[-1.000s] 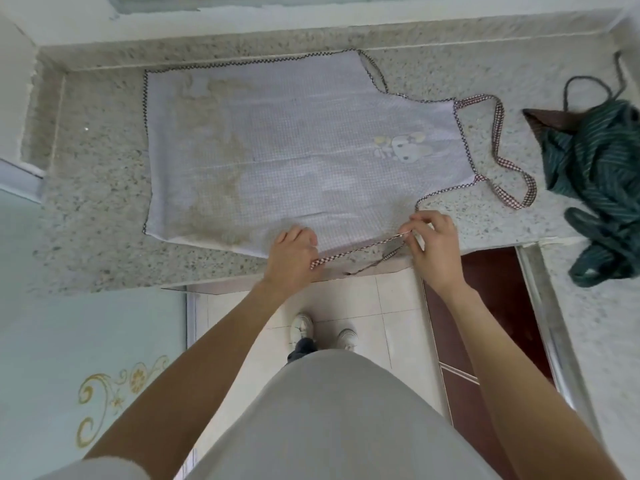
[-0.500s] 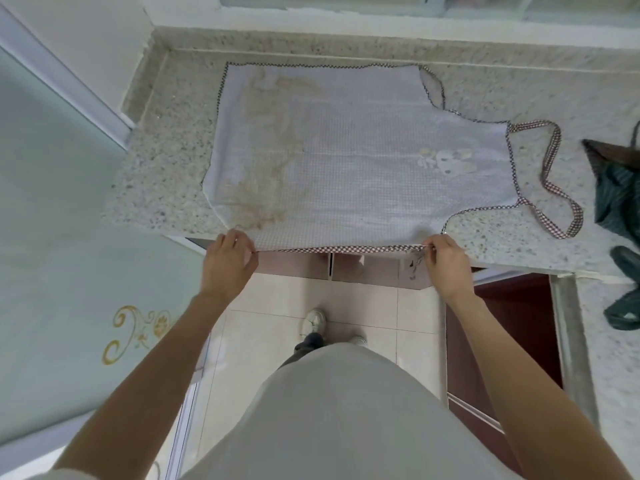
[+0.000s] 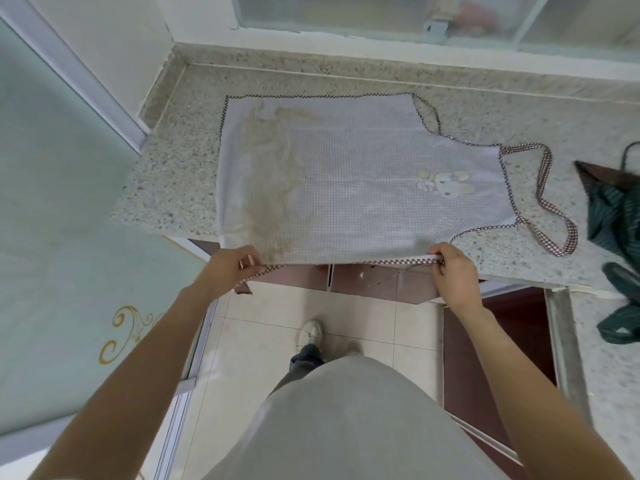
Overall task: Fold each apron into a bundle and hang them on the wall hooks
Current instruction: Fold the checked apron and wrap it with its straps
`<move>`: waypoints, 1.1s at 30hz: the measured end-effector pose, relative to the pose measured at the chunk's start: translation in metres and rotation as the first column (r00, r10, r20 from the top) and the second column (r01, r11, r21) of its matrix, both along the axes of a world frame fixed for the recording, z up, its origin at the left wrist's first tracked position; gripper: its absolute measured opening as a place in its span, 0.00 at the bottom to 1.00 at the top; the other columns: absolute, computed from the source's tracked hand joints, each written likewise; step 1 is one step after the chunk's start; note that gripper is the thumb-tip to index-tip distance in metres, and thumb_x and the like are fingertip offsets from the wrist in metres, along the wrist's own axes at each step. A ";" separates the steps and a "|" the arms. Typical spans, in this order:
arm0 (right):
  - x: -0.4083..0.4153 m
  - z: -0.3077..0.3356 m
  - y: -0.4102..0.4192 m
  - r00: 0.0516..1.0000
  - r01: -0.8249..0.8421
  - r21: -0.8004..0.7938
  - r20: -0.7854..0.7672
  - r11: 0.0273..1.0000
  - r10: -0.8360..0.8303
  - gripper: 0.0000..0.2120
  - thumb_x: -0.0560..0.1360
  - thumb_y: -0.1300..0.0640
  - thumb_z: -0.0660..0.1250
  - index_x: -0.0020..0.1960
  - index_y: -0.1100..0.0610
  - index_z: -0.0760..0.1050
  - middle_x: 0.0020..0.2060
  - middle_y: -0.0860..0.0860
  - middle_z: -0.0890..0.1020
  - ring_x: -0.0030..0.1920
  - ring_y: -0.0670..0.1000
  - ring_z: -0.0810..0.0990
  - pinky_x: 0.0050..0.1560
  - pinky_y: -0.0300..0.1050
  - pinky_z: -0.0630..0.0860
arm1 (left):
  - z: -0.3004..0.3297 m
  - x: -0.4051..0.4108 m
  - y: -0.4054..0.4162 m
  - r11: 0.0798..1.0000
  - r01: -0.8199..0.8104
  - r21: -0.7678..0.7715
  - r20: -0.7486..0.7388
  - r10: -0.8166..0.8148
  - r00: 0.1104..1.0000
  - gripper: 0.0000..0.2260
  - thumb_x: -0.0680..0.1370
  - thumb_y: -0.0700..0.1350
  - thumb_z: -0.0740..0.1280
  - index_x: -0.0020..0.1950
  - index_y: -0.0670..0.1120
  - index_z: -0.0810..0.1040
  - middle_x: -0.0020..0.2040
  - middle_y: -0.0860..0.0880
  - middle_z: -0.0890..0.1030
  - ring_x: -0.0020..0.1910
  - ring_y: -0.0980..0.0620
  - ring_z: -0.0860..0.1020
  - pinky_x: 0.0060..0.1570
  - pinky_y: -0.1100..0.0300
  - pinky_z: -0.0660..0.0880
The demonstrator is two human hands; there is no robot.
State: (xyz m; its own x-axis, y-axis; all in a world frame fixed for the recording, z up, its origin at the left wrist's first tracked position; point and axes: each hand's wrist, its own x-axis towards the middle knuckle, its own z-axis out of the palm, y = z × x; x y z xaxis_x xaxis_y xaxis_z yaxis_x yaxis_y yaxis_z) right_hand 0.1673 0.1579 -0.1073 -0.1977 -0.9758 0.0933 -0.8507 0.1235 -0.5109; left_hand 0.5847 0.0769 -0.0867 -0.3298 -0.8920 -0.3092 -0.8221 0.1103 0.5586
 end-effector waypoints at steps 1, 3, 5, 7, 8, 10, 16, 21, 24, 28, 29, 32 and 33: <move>-0.002 0.001 0.001 1.000 -0.003 0.000 0.005 1.000 0.003 0.11 0.68 0.75 0.64 0.47 0.63 0.75 0.39 0.56 0.79 0.36 0.55 0.76 0.37 0.45 0.71 | 0.000 0.006 -0.001 0.998 0.067 0.009 0.127 -0.067 0.990 0.08 0.74 0.45 0.70 0.40 0.56 0.74 0.36 0.53 0.76 0.36 0.51 0.76 0.33 0.66 0.68; -0.007 0.004 0.002 1.000 0.005 0.005 0.005 1.000 -0.005 0.11 0.69 0.75 0.64 0.47 0.63 0.76 0.36 0.57 0.79 0.35 0.56 0.76 0.36 0.44 0.69 | 0.000 0.015 0.001 0.995 0.082 -0.054 0.346 -0.059 0.937 0.04 0.74 0.45 0.69 0.42 0.53 0.77 0.42 0.52 0.77 0.44 0.48 0.78 0.37 0.60 0.71; -0.010 0.006 0.001 1.000 0.019 0.007 0.024 1.000 -0.019 0.10 0.70 0.74 0.64 0.47 0.63 0.79 0.36 0.58 0.81 0.35 0.56 0.77 0.38 0.43 0.69 | -0.003 0.022 0.005 0.972 -0.026 -0.235 0.326 0.104 0.940 0.02 0.74 0.43 0.69 0.45 0.47 0.80 0.47 0.47 0.78 0.48 0.44 0.77 0.42 0.54 0.73; -0.013 0.007 0.000 0.999 -0.020 -0.013 0.045 1.000 0.021 0.10 0.71 0.73 0.65 0.48 0.64 0.80 0.45 0.58 0.82 0.39 0.55 0.79 0.42 0.44 0.73 | -0.005 0.024 0.009 0.923 -0.147 -0.355 0.198 0.228 0.953 0.04 0.73 0.38 0.69 0.46 0.44 0.81 0.49 0.43 0.78 0.49 0.40 0.76 0.44 0.50 0.73; -0.015 0.006 -0.001 0.998 -0.038 -0.032 0.043 0.999 0.039 0.10 0.71 0.73 0.66 0.48 0.64 0.81 0.50 0.58 0.81 0.40 0.54 0.79 0.44 0.46 0.75 | -0.003 0.023 0.010 0.899 -0.239 -0.366 0.136 0.306 0.942 0.06 0.73 0.35 0.67 0.46 0.43 0.81 0.50 0.42 0.79 0.50 0.40 0.76 0.45 0.49 0.73; -0.020 0.006 -0.003 0.998 -0.016 -0.053 0.063 0.998 0.020 0.09 0.72 0.71 0.66 0.48 0.64 0.82 0.52 0.60 0.78 0.41 0.53 0.77 0.45 0.47 0.75 | -0.002 0.020 0.011 0.821 -0.464 -0.333 0.008 0.495 0.869 0.09 0.73 0.32 0.62 0.47 0.42 0.80 0.48 0.40 0.80 0.48 0.39 0.77 0.44 0.51 0.72; -0.029 0.020 -0.030 0.962 0.152 -0.023 0.235 0.988 -0.143 0.08 0.78 0.62 0.62 0.53 0.61 0.80 0.48 0.57 0.82 0.46 0.54 0.78 0.45 0.44 0.71 | 0.017 0.012 -0.003 0.665 -0.718 -0.206 -0.438 0.594 0.675 0.11 0.79 0.36 0.56 0.51 0.46 0.77 0.48 0.48 0.80 0.49 0.47 0.77 0.47 0.58 0.71; -0.036 0.045 -0.077 0.953 0.285 -0.061 0.127 0.957 -0.276 0.10 0.78 0.54 0.64 0.53 0.60 0.77 0.45 0.58 0.83 0.39 0.58 0.79 0.37 0.45 0.69 | 0.041 0.009 -0.051 0.659 -0.699 -0.277 -0.357 0.605 0.712 0.09 0.80 0.40 0.60 0.57 0.42 0.76 0.52 0.43 0.81 0.50 0.47 0.76 0.45 0.60 0.68; -0.041 0.051 -0.122 0.939 0.311 -0.066 0.175 0.948 -0.296 0.07 0.78 0.55 0.62 0.52 0.58 0.75 0.43 0.59 0.83 0.37 0.60 0.80 0.37 0.47 0.71 | 0.049 0.012 -0.096 0.746 -0.543 -0.385 -0.182 0.515 0.837 0.09 0.80 0.45 0.60 0.56 0.45 0.77 0.49 0.41 0.82 0.48 0.40 0.79 0.45 0.53 0.72; -0.042 0.061 -0.173 0.915 0.356 -0.072 0.227 0.932 -0.332 0.06 0.79 0.57 0.61 0.51 0.59 0.74 0.41 0.60 0.83 0.40 0.60 0.80 0.39 0.45 0.70 | 0.053 0.017 -0.154 0.818 -0.348 -0.457 -0.054 0.365 0.929 0.10 0.80 0.47 0.61 0.56 0.46 0.78 0.49 0.43 0.83 0.46 0.41 0.80 0.45 0.53 0.73; -0.042 0.064 -0.189 0.914 0.365 -0.078 0.217 0.928 -0.341 0.07 0.79 0.58 0.61 0.51 0.60 0.74 0.41 0.61 0.83 0.41 0.60 0.80 0.40 0.45 0.70 | 0.054 0.018 -0.173 0.819 -0.330 -0.469 -0.041 0.353 0.935 0.10 0.80 0.47 0.61 0.56 0.47 0.79 0.49 0.44 0.83 0.45 0.42 0.80 0.45 0.53 0.73; -0.042 0.076 -0.235 0.909 0.392 -0.069 0.182 0.917 -0.375 0.08 0.78 0.58 0.63 0.52 0.61 0.76 0.44 0.61 0.83 0.45 0.61 0.80 0.43 0.47 0.71 | 0.055 0.023 -0.230 0.838 -0.296 -0.459 -0.022 0.323 0.946 0.09 0.80 0.46 0.60 0.56 0.47 0.78 0.50 0.44 0.83 0.46 0.42 0.80 0.45 0.53 0.73; -0.042 0.077 -0.249 0.907 0.399 -0.060 0.172 0.915 -0.385 0.08 0.78 0.57 0.63 0.52 0.61 0.77 0.45 0.61 0.83 0.46 0.61 0.80 0.44 0.47 0.71 | 0.054 0.024 -0.247 0.850 -0.270 -0.453 0.006 0.305 0.952 0.10 0.80 0.46 0.60 0.56 0.47 0.78 0.50 0.44 0.82 0.47 0.42 0.80 0.45 0.52 0.73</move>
State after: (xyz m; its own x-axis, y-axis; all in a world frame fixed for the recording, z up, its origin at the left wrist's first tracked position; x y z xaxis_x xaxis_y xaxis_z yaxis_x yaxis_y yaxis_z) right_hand 0.1248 -0.0910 -0.0298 -0.5815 -0.8052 0.1164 -0.6536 0.3773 -0.6561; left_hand 0.6089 -0.1706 -0.0329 -0.0291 -0.9916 0.1264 -0.8924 0.0827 0.4435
